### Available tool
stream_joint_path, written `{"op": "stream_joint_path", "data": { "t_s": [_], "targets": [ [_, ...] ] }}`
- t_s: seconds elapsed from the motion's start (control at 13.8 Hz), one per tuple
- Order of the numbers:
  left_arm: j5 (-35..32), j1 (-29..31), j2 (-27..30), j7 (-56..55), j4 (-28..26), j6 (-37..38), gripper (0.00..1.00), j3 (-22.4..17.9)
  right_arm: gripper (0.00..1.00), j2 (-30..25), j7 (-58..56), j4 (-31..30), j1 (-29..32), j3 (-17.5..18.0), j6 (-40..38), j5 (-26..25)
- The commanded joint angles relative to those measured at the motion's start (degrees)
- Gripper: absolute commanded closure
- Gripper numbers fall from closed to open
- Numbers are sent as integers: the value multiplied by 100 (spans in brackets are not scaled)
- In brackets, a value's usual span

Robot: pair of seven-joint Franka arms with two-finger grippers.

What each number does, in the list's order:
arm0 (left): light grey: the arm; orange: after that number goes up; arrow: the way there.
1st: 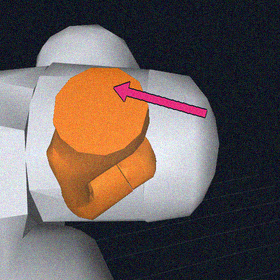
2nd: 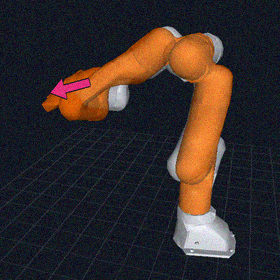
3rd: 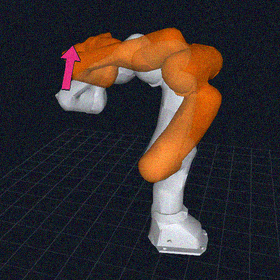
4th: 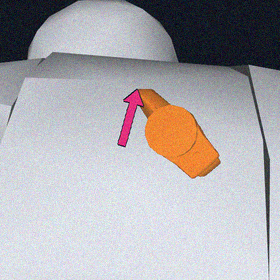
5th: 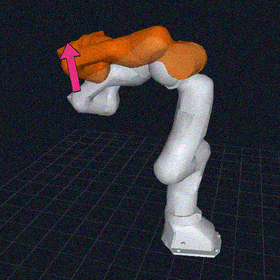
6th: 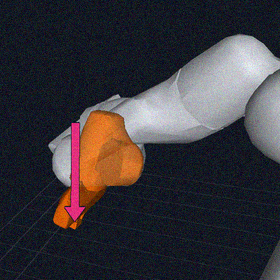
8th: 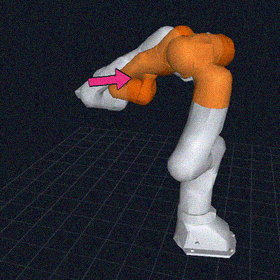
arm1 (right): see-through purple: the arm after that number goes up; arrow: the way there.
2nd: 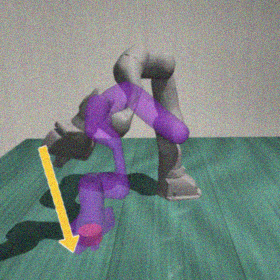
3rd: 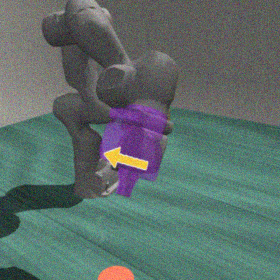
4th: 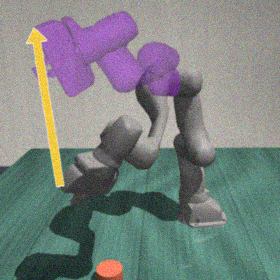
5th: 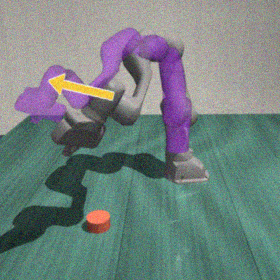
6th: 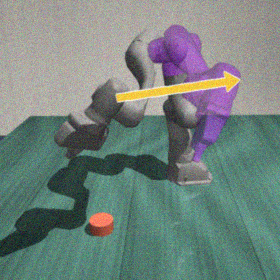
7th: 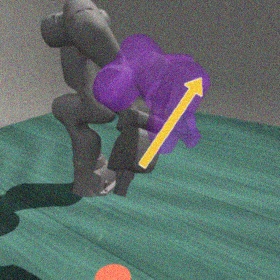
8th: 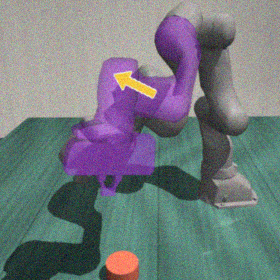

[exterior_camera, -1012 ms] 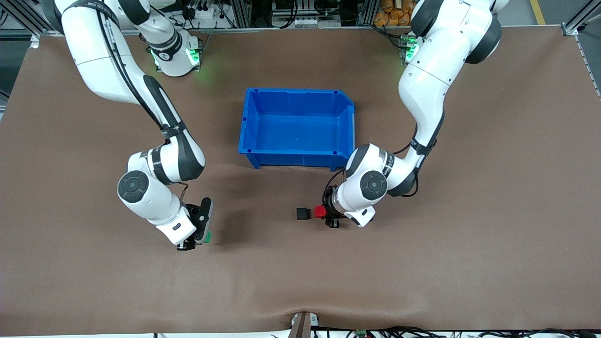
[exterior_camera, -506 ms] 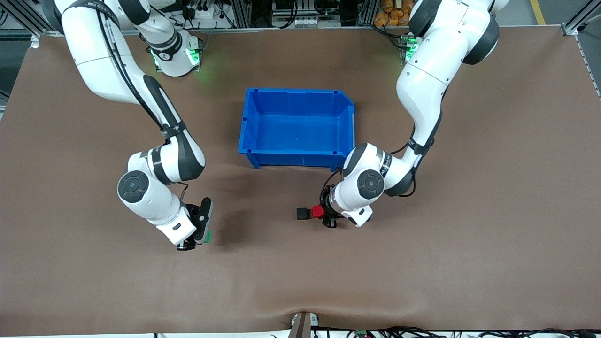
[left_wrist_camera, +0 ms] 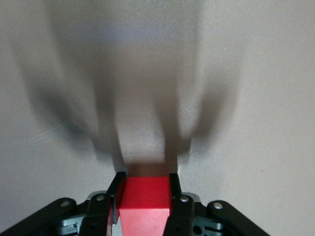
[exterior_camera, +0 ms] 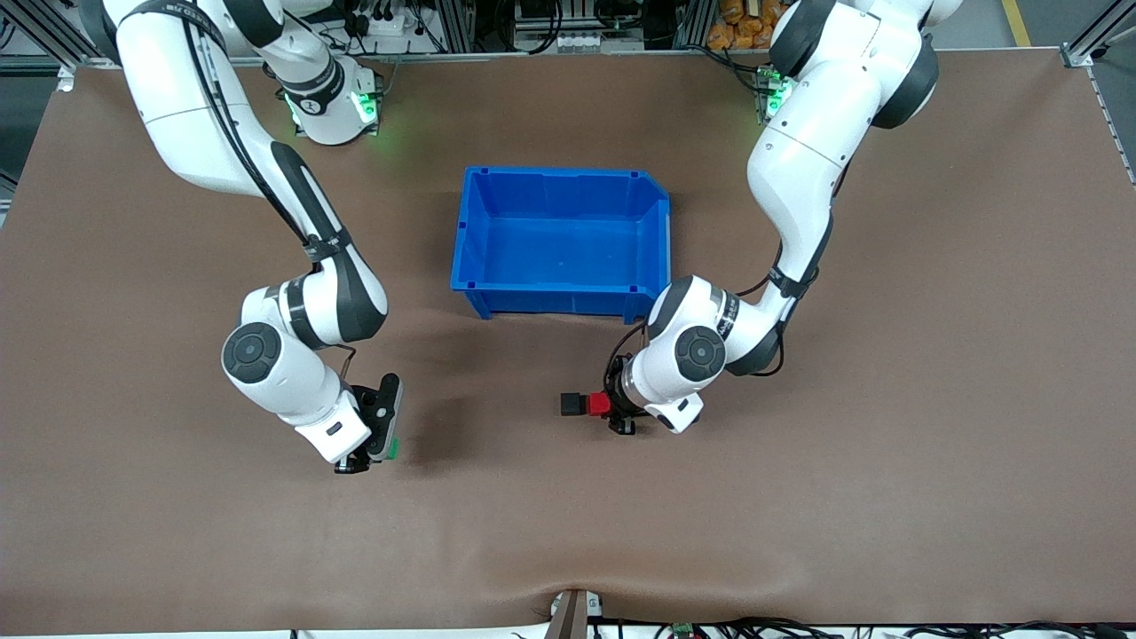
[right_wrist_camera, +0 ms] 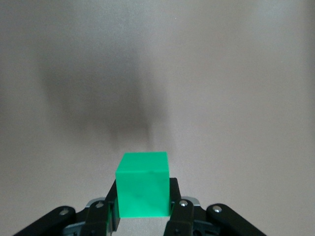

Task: Attach green and red cubes to black cube

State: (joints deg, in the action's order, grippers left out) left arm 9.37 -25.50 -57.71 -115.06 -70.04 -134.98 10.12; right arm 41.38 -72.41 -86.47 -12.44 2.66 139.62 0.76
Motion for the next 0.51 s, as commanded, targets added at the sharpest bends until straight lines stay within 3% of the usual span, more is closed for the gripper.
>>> {"op": "stream_joint_path", "data": {
  "t_s": [0.0, 0.43],
  "targets": [
    [109, -139, -170, -105, 254, -11, 100, -72, 100, 98, -19, 157, -5, 7, -5, -76],
    [109, -192, -223, -105, 254, -178, 100, -72, 100, 98, -19, 157, -5, 7, -5, -76]
  ]
}}
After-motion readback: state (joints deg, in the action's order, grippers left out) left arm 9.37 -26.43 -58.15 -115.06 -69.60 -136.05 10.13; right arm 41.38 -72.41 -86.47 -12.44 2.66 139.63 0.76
